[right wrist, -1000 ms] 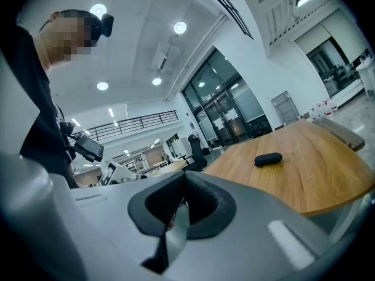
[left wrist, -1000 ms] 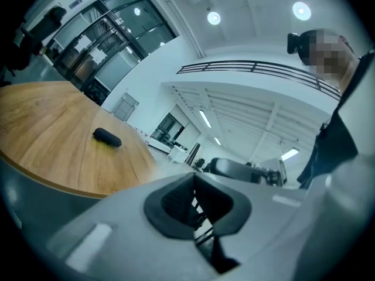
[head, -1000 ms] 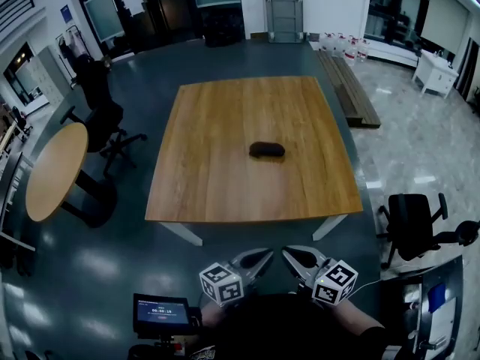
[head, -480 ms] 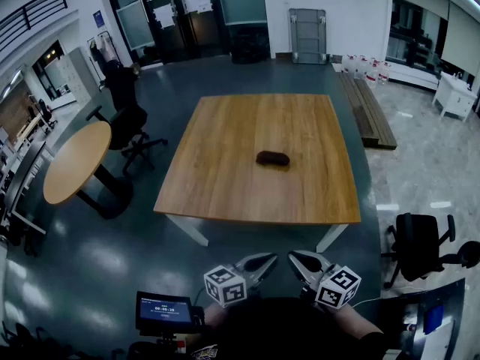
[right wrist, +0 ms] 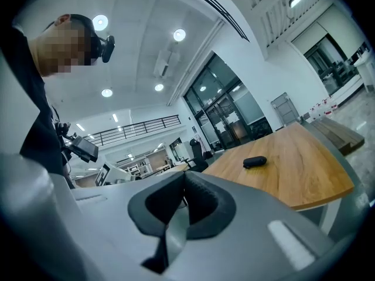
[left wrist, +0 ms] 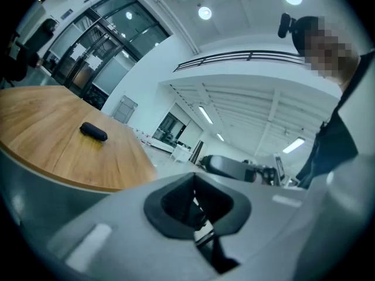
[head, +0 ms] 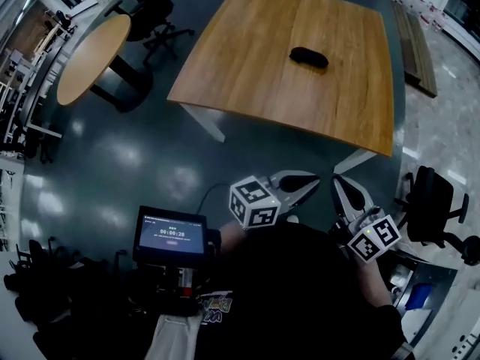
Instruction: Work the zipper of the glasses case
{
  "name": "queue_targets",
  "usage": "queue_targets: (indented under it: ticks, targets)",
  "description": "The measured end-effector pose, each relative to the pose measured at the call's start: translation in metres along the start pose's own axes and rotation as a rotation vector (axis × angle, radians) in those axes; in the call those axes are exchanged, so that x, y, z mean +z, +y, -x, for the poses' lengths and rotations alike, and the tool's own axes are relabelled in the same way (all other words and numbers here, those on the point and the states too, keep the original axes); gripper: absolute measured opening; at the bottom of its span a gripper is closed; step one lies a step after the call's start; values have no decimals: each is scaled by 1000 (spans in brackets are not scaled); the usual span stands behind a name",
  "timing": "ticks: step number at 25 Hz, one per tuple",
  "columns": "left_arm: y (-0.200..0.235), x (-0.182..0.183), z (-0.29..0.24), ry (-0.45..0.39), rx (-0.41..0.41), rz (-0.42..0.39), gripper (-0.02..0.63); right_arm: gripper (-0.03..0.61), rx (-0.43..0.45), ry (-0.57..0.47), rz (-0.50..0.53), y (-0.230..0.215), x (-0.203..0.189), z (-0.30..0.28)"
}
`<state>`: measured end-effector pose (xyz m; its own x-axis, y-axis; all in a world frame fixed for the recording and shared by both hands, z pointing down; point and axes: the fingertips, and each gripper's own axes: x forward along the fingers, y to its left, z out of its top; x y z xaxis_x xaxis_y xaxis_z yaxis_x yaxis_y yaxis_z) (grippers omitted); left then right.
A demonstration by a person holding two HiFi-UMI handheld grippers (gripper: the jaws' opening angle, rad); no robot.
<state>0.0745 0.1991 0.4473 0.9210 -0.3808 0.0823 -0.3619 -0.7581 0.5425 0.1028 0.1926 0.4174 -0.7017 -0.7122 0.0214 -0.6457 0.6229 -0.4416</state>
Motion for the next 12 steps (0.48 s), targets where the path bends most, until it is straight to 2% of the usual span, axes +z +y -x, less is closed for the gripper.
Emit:
queue_targets:
  ticks: [4,9,12]
  targets:
    - [4,12,-14,22,-12,-8,-2,5,-26,-21,20,-9,13,-2]
    - [3,12,-24,77,-37,-33,-2,5,-47,-22,-12,-19,16,-6]
    - [9,16,-20,83,-49,-20,-2,5,-65,-21,-16,-19,14,-12]
